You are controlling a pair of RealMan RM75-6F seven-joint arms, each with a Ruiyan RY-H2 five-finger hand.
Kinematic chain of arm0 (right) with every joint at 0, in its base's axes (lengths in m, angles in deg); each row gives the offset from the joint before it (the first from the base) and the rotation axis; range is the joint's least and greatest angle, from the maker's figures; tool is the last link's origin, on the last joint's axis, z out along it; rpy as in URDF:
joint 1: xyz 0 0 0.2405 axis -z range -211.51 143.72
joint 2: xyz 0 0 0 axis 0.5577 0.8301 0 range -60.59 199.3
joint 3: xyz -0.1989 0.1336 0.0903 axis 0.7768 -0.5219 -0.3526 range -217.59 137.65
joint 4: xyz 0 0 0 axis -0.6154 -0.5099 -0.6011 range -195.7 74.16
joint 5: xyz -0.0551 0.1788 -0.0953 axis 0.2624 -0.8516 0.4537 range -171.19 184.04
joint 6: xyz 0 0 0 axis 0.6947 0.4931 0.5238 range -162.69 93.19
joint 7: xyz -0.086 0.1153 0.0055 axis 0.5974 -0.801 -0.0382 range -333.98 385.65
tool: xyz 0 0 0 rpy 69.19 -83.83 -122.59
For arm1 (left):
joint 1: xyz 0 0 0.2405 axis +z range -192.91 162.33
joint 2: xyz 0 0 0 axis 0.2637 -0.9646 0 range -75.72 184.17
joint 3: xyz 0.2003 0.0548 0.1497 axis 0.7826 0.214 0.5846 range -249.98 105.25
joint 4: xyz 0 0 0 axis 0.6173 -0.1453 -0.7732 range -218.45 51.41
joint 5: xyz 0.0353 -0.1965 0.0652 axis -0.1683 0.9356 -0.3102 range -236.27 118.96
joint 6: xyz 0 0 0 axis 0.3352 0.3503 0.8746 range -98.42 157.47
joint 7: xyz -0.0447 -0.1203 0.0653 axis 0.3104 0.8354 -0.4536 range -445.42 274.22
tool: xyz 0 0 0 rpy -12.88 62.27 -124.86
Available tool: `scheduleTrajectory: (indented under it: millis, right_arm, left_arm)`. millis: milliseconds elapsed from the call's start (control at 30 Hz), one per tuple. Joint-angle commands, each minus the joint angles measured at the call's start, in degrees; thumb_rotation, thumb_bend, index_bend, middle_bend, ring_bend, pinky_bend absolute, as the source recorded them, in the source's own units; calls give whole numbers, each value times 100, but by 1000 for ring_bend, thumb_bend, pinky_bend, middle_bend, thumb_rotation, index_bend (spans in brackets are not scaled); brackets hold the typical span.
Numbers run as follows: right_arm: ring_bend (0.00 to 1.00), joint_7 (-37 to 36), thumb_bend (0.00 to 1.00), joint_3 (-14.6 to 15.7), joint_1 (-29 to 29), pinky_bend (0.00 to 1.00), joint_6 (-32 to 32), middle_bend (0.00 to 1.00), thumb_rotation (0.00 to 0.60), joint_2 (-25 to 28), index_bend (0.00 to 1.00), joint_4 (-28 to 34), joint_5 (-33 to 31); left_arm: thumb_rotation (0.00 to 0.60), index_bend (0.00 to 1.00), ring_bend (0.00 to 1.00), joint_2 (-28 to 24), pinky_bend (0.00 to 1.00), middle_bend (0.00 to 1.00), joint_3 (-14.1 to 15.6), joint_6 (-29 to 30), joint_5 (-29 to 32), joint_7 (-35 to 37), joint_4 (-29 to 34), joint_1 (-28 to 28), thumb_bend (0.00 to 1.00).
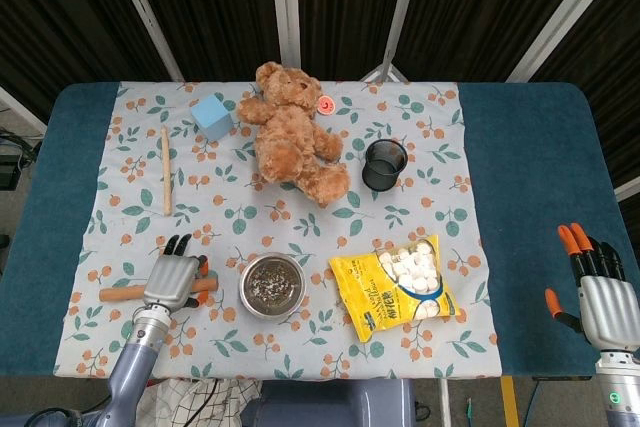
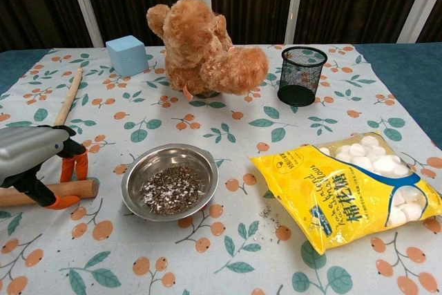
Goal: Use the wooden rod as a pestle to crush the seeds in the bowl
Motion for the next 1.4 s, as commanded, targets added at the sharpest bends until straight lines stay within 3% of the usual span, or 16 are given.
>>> scheduleTrajectory:
  millis: [33, 300, 567, 733, 1133, 1400]
  right_arm:
    - [0, -1, 416, -2, -2, 0, -2, 0, 600, 0, 0, -1, -2]
    - [0, -2, 416, -6, -6, 0, -7, 0, 600, 4, 0, 5, -8]
    - [0, 1, 416, -4, -4, 0, -4, 0, 600, 3, 0, 5, -8]
    - [0, 1, 415, 4, 5, 0, 6, 0, 600, -6, 0, -5, -4]
    - [0, 16, 416, -3, 3, 0, 12, 0, 600, -8, 0, 0, -8]
    - [0, 35, 415, -8, 4, 0, 16, 0, 600, -13, 0, 7, -16]
  left_arm:
    - [600, 468, 54, 9, 9, 518, 22, 5, 25, -24, -11, -22, 392]
    - [600, 526, 98, 35, 9, 610, 80, 48, 62, -29, -25, -73, 428]
    - [600, 596, 153, 42, 9, 687, 114, 148, -142, 191, -27, -64, 663]
    - [600, 606, 164, -49, 10, 697, 77, 253, -403, 517, 101, -19, 746]
    - [600, 616, 182, -603, 14, 705, -141, 669, -1199, 1616, 478, 207, 796]
    - [600, 616, 182, -882, 15, 706, -502, 1039, -1624, 2709, 436, 402, 795]
